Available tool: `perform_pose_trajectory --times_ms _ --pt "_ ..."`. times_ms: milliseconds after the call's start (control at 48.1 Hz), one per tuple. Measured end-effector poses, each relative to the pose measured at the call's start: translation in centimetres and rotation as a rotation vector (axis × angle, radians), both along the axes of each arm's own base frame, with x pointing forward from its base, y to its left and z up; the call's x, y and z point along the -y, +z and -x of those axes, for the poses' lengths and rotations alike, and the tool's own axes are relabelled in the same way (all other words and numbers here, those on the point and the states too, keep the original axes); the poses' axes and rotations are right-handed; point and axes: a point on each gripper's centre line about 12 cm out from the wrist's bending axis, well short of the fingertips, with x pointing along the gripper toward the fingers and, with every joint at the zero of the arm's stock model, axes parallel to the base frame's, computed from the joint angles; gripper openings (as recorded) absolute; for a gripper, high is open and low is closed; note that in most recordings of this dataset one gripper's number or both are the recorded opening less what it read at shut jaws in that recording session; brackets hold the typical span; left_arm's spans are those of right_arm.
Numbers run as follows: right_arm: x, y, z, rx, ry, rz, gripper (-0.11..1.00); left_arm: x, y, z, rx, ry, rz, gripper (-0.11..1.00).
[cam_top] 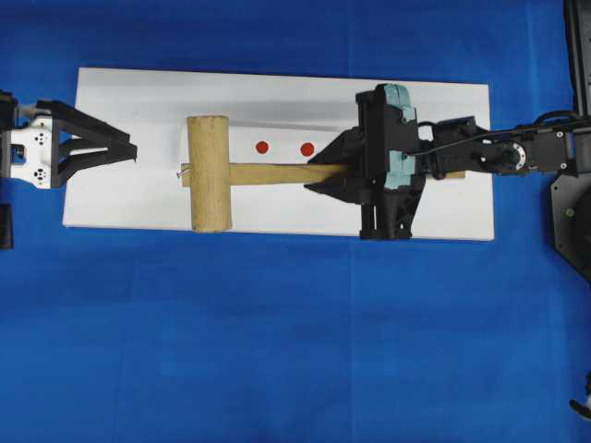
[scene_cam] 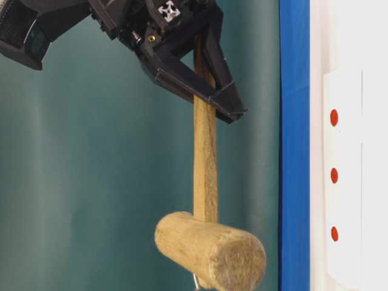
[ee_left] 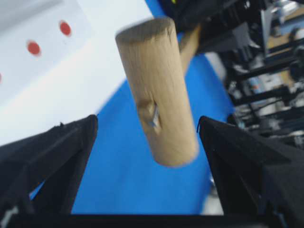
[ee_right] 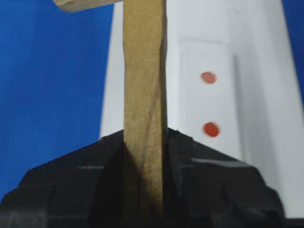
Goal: Hit the mark with a hammer.
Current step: 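Carry the mallet below the board and lower it with the right gripper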
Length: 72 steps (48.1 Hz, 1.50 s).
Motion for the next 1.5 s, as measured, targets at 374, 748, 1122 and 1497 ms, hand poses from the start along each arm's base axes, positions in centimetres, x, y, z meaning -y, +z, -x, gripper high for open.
perform_pose_trajectory --times_ms 374,748,1122,1497 --pt "-5.8 -2.6 -2.3 -0.04 0.006 -0.108 0.07 -0.4 -0.4 0.1 -0.087 -0.18 -0.603 0.83" --pt "-10.5 -3.7 -3.8 -0.043 0.019 -0.153 0.07 -0.4 -0.8 0.3 -0.119 -0.261 -0.837 0.83" --pt "-11.3 -6.7 -4.9 -0.121 0.007 -0.187 0.07 -0.3 -1.0 0.4 -0.125 -0.263 -0.834 0.83" --pt "-13.0 -10.9 -5.5 -0.221 0.031 -0.194 0.07 -0.3 -1.2 0.5 -0.129 -0.264 -0.83 0.83"
